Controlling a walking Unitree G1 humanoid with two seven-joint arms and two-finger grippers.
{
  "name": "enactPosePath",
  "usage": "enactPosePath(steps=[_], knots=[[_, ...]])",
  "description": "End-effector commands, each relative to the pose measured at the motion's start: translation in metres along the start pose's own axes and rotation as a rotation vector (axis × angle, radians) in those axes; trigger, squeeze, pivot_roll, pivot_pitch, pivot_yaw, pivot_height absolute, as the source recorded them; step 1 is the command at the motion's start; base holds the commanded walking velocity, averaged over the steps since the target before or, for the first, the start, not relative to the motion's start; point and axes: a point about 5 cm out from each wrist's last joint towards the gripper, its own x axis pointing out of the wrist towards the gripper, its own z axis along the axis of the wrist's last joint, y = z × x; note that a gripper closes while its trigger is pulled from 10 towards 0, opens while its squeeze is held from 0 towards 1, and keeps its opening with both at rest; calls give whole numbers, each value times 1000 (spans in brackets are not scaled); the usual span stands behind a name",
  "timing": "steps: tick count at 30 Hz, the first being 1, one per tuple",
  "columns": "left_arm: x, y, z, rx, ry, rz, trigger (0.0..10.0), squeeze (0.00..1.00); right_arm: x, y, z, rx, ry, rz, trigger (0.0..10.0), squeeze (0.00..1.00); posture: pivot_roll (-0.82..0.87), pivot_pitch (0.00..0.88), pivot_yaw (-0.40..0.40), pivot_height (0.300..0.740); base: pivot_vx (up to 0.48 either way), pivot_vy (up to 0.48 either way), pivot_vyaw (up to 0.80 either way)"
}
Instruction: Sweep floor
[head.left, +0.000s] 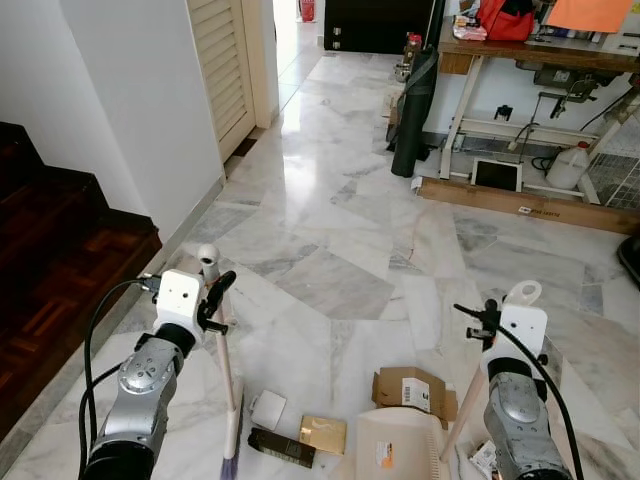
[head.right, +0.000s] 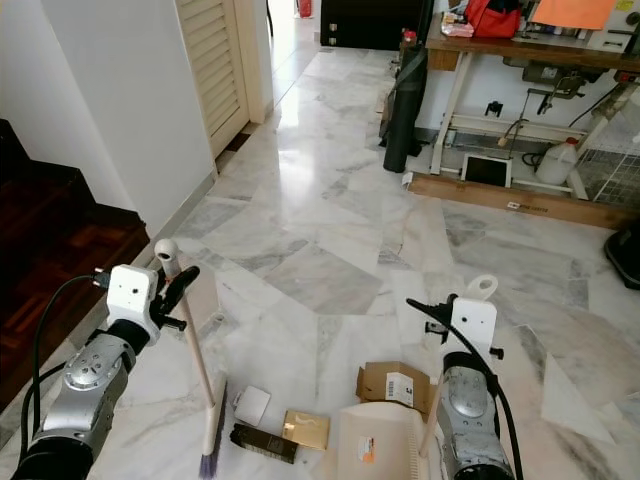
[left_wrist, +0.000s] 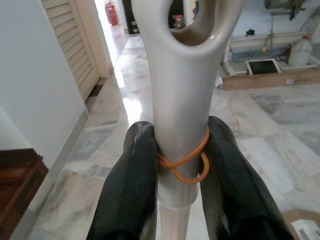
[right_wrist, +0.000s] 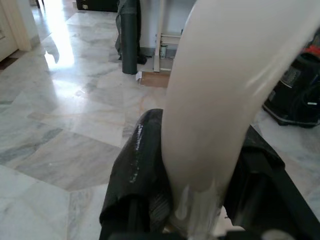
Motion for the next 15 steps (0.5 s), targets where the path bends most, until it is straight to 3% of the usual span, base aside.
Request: enactPosePath(steps=[1, 15], knots=[[5, 12, 7, 14, -1, 3, 10000, 0, 0, -1, 6, 22, -48, -15, 10000, 0, 71, 52, 30, 740, 0, 0, 0], [0, 19, 7, -1, 16, -7, 10000, 0, -8, -3, -17, -16, 37, -15, 10000, 0, 103, 74, 37, 740, 0, 0, 0]])
